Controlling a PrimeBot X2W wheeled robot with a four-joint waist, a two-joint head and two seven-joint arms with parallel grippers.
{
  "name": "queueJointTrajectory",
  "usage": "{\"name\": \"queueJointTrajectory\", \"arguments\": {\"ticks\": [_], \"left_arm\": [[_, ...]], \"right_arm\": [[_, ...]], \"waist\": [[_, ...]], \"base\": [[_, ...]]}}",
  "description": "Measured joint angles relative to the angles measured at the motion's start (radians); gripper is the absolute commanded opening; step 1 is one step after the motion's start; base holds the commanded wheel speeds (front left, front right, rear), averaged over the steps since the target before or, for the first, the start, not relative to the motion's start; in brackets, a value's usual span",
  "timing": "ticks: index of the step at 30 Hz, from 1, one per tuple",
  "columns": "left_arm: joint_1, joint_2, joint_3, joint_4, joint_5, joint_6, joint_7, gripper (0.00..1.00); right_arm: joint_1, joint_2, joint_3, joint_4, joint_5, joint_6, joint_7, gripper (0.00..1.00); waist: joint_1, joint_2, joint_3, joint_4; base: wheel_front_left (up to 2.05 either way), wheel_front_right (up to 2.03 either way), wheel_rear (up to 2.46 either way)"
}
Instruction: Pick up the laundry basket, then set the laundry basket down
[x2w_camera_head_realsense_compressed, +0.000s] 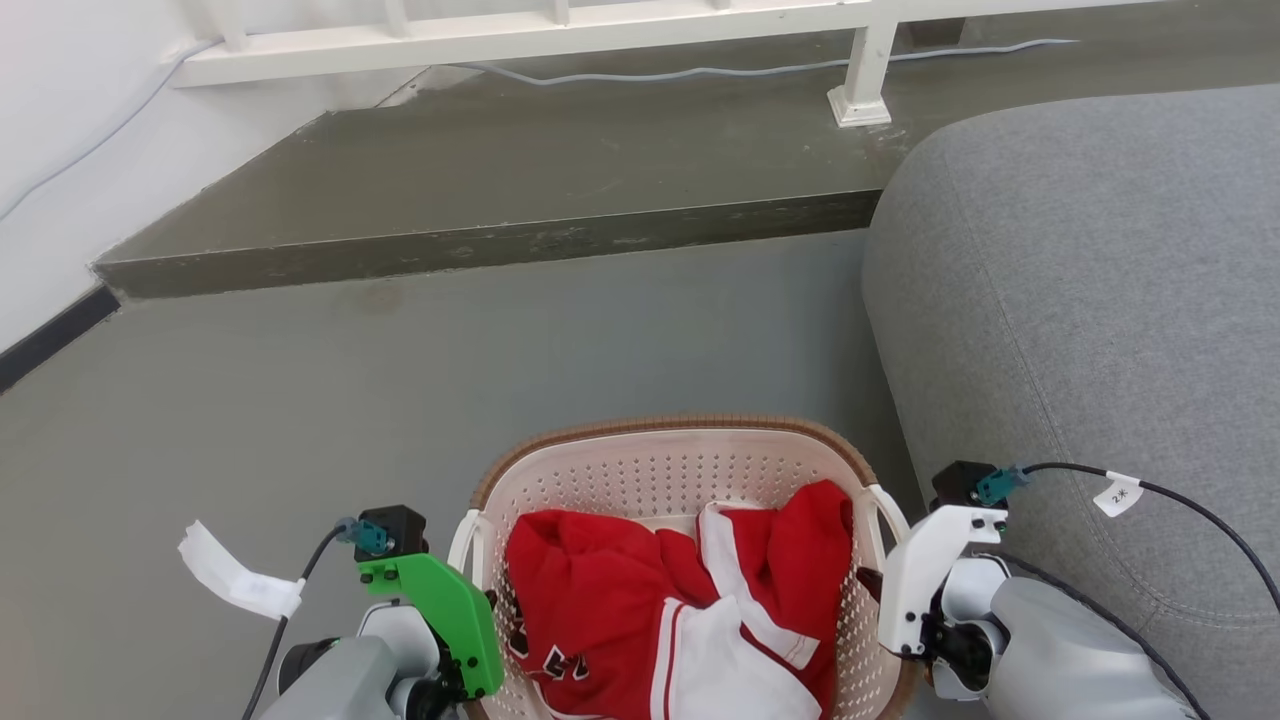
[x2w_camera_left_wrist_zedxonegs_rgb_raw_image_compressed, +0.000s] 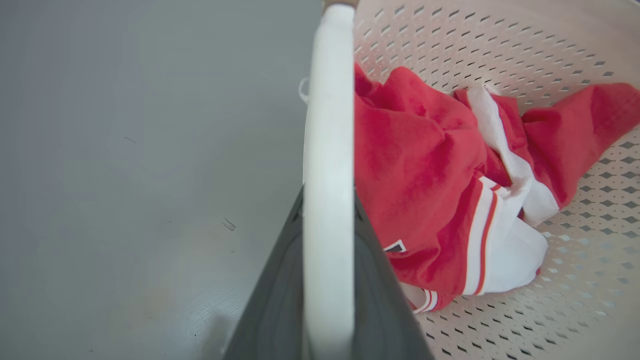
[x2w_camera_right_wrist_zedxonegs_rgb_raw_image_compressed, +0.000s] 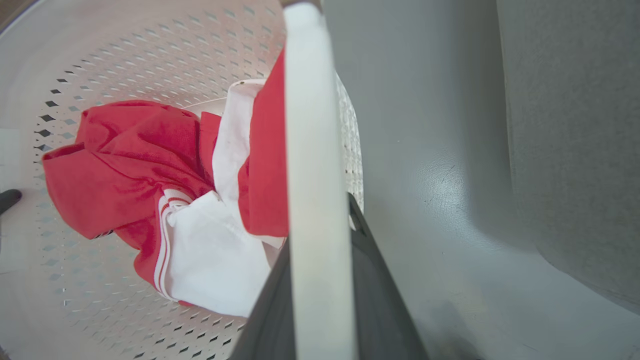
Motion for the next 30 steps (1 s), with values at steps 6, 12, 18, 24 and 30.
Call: {"name": "queueJointTrajectory", "arguments": {"ticks": [6,12,18,24,30], "left_arm": [[0.0,0.0,-0.008,0.0,-0.007,0.0,0.003,0.0],[0.0,0.0,-0.013,0.003,-0.014,0.0,0.003,0.0],[0.0,0.0,-0.017,0.005,-0.02,0.0,0.002,0.0],[0.0,0.0,-0.022,0.007,-0.03,0.0,0.002,0.0],[-0.003,0.0,-0.025,0.01,-0.039,0.0,-0.006,0.0]], "right_arm": [[0.0,-0.005,0.008,-0.005,0.011,0.0,0.006,0.0],[0.0,-0.009,0.017,-0.01,0.021,0.0,0.006,0.0],[0.0,-0.012,0.027,-0.013,0.029,0.0,0.006,0.0],[0.0,-0.014,0.034,-0.015,0.034,0.0,0.006,0.0],[0.0,-0.018,0.039,-0.022,0.04,0.0,0.006,0.0]], "waist": [[0.0,0.0,0.002,0.003],[0.0,0.0,0.004,0.004],[0.0,0.0,0.003,0.003],[0.0,0.0,0.003,0.0],[0.0,0.0,0.012,-0.002]], "base": [[0.0,0.0,0.0],[0.0,0.0,0.0],[0.0,0.0,0.0],[0.0,0.0,0.0],[0.0,0.0,0.0]]}}
